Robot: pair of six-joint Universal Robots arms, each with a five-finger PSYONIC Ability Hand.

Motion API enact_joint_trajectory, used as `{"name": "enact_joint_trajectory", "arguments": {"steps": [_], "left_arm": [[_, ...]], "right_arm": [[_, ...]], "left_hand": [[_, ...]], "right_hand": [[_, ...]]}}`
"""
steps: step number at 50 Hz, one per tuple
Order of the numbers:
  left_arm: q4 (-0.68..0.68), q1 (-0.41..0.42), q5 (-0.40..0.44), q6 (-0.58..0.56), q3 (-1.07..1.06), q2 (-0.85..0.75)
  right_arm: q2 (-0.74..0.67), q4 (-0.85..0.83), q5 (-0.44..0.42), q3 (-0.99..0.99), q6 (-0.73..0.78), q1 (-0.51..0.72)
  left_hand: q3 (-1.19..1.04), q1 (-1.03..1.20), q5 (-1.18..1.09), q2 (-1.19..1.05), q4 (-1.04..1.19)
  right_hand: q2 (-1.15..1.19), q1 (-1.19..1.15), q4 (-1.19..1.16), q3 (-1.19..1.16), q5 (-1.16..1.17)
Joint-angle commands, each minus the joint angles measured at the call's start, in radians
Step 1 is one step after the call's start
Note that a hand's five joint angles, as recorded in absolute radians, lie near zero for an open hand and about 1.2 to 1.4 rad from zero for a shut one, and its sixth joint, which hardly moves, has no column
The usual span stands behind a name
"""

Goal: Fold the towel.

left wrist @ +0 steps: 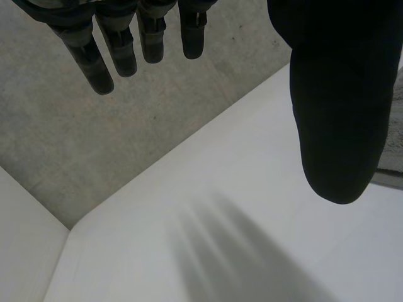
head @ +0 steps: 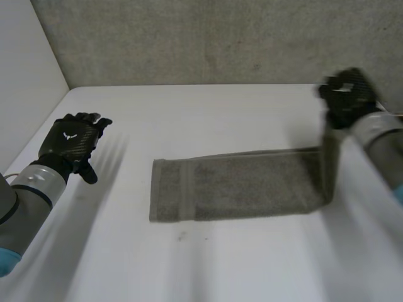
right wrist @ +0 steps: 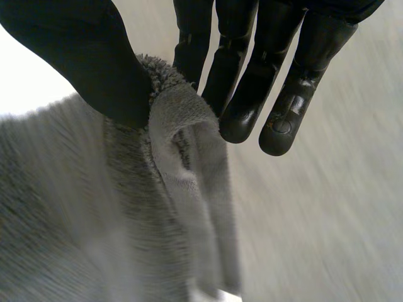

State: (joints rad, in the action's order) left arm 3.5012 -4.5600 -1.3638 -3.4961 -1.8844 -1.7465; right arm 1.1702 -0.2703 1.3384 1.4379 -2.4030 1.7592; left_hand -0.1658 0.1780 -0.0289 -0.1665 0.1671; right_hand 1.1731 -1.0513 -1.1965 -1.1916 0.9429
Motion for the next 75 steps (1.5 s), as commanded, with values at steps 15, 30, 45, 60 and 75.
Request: {"name": "enact_joint_trajectory", "arguments": {"steps": [15,30,45,60,75], "left_arm": [[-0.021,0.055,-0.004,0.0,0.022,-0.007],[-0.019,0.279,-0.012,0.149,0.203,-0.117],[-0.036,0.427,-0.267,0.198,0.255,-0.347],[-0.053,0.532,-0.301,0.141,0.194,-0.275],[-0.079,0.377,-0.435,0.141,0.051,-0.058]], "right_arm": [[-0.314,-0.136,-0.08,-0.03,-0.042,0.595],[-0.066,0.016,0.076,0.09,-0.278,0.39],[-0.024,0.019,0.007,0.401,-0.275,0.077],[0.003,-0.081,0.01,0.315,-0.263,0.102],[-0.104,-0.02,-0.005,-0.046,-0.279,0.442]], "left_hand": [[-0.009,-0.003,0.029,-0.008,0.007],[-0.027,0.015,0.01,-0.026,0.026],[-0.048,0.036,-0.01,-0.047,0.046],[-0.042,0.03,-0.004,-0.041,0.04],[-0.024,0.012,0.013,-0.024,0.023]], "right_hand": [[0.216,-0.337,-0.192,-0.197,0.271],[-0.999,0.877,1.022,1.017,-0.943],[-0.514,0.392,0.537,0.532,-0.458],[0.223,-0.345,-0.2,-0.205,0.279],[0.223,-0.345,-0.2,-0.205,0.279]]}}
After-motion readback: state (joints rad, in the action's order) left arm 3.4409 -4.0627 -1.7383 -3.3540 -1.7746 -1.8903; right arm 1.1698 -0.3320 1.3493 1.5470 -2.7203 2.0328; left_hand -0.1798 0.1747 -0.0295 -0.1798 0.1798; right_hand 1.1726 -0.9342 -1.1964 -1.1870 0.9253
